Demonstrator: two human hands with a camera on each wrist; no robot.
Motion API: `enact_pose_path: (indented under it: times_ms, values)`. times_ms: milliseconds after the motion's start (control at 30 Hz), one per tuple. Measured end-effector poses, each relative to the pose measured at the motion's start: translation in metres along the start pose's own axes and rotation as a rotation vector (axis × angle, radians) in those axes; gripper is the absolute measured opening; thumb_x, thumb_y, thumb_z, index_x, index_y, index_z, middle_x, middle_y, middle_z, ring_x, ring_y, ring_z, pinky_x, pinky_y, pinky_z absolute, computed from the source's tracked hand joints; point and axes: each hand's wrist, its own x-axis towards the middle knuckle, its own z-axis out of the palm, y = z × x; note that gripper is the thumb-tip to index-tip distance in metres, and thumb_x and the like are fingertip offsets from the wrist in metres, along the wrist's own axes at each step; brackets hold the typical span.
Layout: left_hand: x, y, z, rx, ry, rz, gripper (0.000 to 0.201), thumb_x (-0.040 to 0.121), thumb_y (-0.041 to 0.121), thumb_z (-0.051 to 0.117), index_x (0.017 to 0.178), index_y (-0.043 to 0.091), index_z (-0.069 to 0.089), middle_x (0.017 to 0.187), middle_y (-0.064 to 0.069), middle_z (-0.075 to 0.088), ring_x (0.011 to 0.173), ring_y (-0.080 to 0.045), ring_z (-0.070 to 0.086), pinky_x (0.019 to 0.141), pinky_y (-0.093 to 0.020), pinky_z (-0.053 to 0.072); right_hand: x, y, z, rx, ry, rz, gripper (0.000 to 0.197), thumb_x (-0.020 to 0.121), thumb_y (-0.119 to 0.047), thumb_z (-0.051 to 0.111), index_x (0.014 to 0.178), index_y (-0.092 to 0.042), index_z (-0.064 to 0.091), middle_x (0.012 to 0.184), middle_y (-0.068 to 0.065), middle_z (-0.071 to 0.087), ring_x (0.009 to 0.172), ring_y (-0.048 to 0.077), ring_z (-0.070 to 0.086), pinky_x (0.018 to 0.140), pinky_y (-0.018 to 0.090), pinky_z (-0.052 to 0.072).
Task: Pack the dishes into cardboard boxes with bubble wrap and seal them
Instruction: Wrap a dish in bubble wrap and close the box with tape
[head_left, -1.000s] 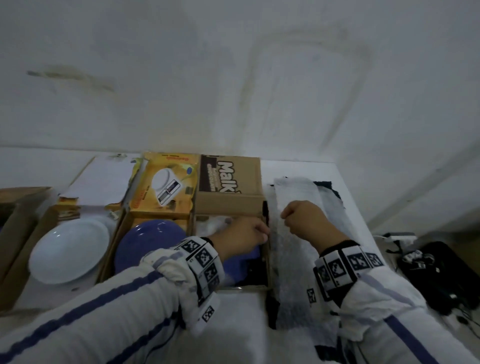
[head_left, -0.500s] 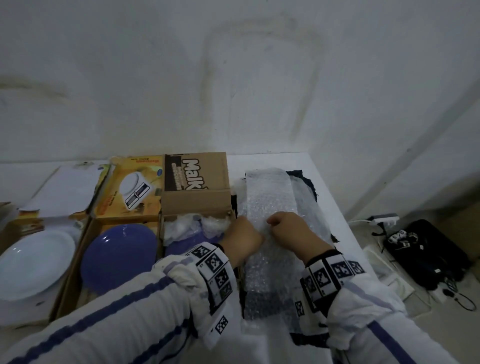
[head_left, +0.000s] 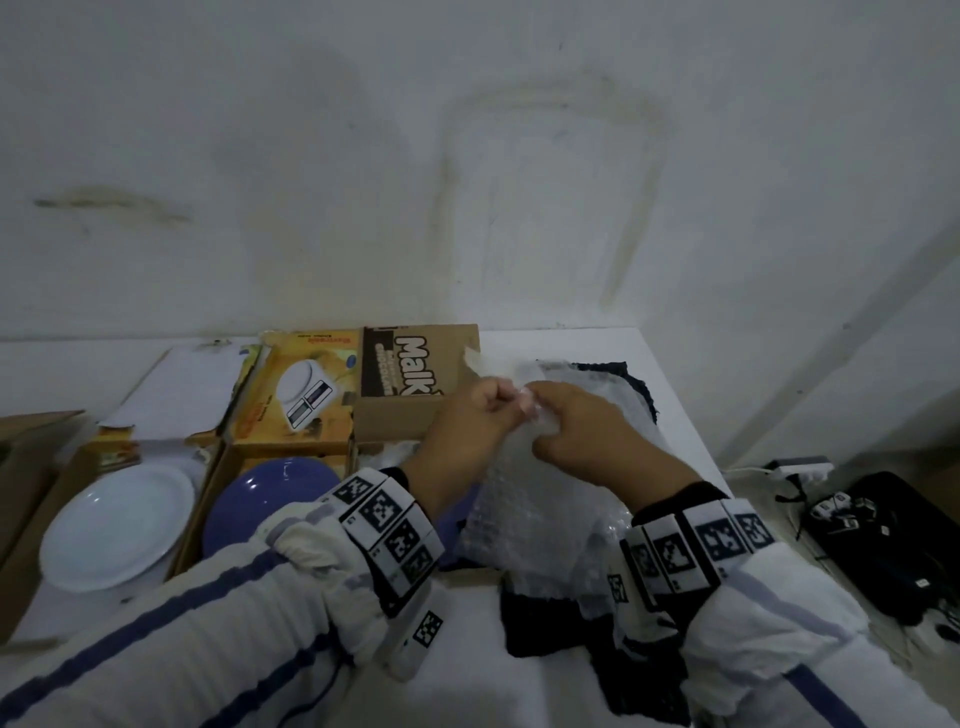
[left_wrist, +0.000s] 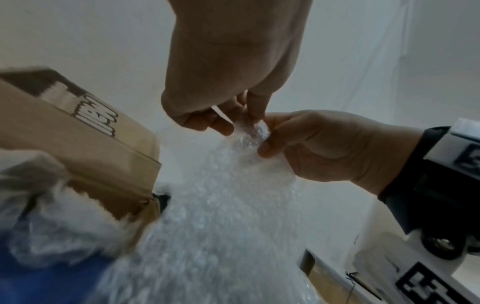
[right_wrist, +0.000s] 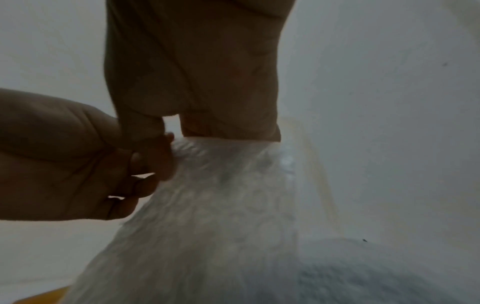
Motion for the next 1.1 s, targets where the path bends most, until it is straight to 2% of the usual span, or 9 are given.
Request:
enact_pose_path:
  times_ms: [100, 233, 333, 433, 500, 600, 767, 867, 1100]
  values:
    - [-0.003, 0.011, -0.019, 0.197, 0.097, 0.151, 0.029, 0.079, 0.03, 0.074, 0.099, 0.032, 0.053, 0.106, 0.006, 0.055, 0.097, -0.011, 0.053, 0.079, -0.024, 0.045, 0.002, -0.019, -0.009, 0.02, 0.148, -0.089, 0.027, 0.088, -0.007, 0.05, 0.11, -0.017, 0.062, 0.097, 0.008, 0.066, 0.091, 0.026, 0.059, 0.063, 0.024, 0.037]
    - [-0.002, 0.012, -0.056, 0.48, 0.067, 0.212, 0.083, 0.066, 0.038, 0.082, 0.133, 0.041, 0.033, 0.128, 0.013, 0.038, 0.122, -0.009, 0.037, 0.101, -0.029, 0.036, 0.003, -0.041, -0.021, 0.102, 0.143, -0.176, 0.017, 0.085, -0.012, 0.057, 0.101, -0.012, 0.062, 0.098, 0.009, 0.066, 0.089, 0.024, 0.058, 0.062, 0.028, 0.039]
    - [0.0, 0.006, -0.077, 0.626, 0.039, 0.167, 0.069, 0.06, 0.051, 0.077, 0.118, 0.047, 0.039, 0.112, 0.013, 0.053, 0.109, -0.011, 0.051, 0.099, -0.039, 0.041, 0.006, -0.055, -0.023, 0.156, 0.135, -0.201, 0.011, 0.083, -0.013, 0.061, 0.092, -0.007, 0.059, 0.089, 0.01, 0.064, 0.084, 0.026, 0.057, 0.066, 0.032, 0.044]
    - [-0.005, 0.0, -0.093, 0.432, -0.082, 0.015, 0.056, 0.068, 0.031, 0.082, 0.113, 0.032, 0.051, 0.105, 0.012, 0.06, 0.101, -0.01, 0.06, 0.085, -0.028, 0.047, 0.01, -0.065, -0.018, 0.216, 0.149, -0.173, 0.01, 0.082, -0.013, 0.062, 0.081, -0.014, 0.052, 0.072, -0.003, 0.053, 0.072, 0.016, 0.049, 0.058, 0.025, 0.038]
    - [-0.008, -0.003, -0.104, 0.326, -0.124, -0.076, 0.067, 0.062, 0.032, 0.083, 0.121, 0.018, 0.055, 0.112, 0.002, 0.066, 0.105, -0.016, 0.064, 0.087, -0.032, 0.053, 0.015, -0.069, -0.012, 0.23, 0.144, -0.159, 0.02, 0.082, -0.013, 0.063, 0.073, -0.019, 0.046, 0.068, -0.008, 0.047, 0.065, 0.01, 0.044, 0.054, 0.022, 0.034]
    - [-0.015, -0.01, -0.12, 0.239, -0.184, -0.201, 0.042, 0.074, 0.015, 0.078, 0.113, 0.011, 0.064, 0.11, -0.009, 0.07, 0.102, -0.023, 0.066, 0.091, -0.037, 0.053, 0.021, -0.07, -0.001, 0.264, 0.126, -0.129, 0.035, 0.082, -0.012, 0.065, 0.067, -0.026, 0.037, 0.068, -0.01, 0.045, 0.062, 0.003, 0.04, 0.053, 0.021, 0.031]
    - [-0.015, -0.03, -0.147, 0.163, -0.103, -0.422, 0.024, 0.083, 0.008, 0.069, 0.106, 0.007, 0.064, 0.112, -0.018, 0.068, 0.102, -0.034, 0.064, 0.088, -0.047, 0.051, 0.035, -0.056, 0.023, 0.42, 0.073, 0.027, 0.026, 0.08, -0.018, 0.069, 0.074, -0.026, 0.045, 0.079, -0.006, 0.054, 0.078, 0.014, 0.053, 0.065, 0.027, 0.044]
    - [-0.01, -0.038, -0.159, 0.008, 0.073, -0.499, 0.034, 0.083, 0.001, 0.065, 0.115, 0.01, 0.057, 0.114, -0.014, 0.064, 0.104, -0.033, 0.061, 0.083, -0.047, 0.054, 0.037, -0.047, 0.034, 0.594, -0.02, 0.179, 0.016, 0.082, -0.013, 0.065, 0.097, -0.013, 0.06, 0.098, 0.008, 0.065, 0.092, 0.027, 0.064, 0.082, 0.044, 0.055]
    - [-0.008, -0.067, -0.153, 0.472, 0.155, -0.269, 0.04, 0.079, 0.003, 0.068, 0.113, 0.015, 0.05, 0.108, -0.004, 0.058, 0.099, -0.022, 0.057, 0.076, -0.028, 0.048, 0.042, -0.033, 0.08, 0.18, -0.137, 0.332, 0.05, 0.085, -0.002, 0.049, 0.131, -0.016, 0.036, 0.115, 0.015, 0.057, 0.102, 0.03, 0.057, 0.08, 0.035, 0.049]
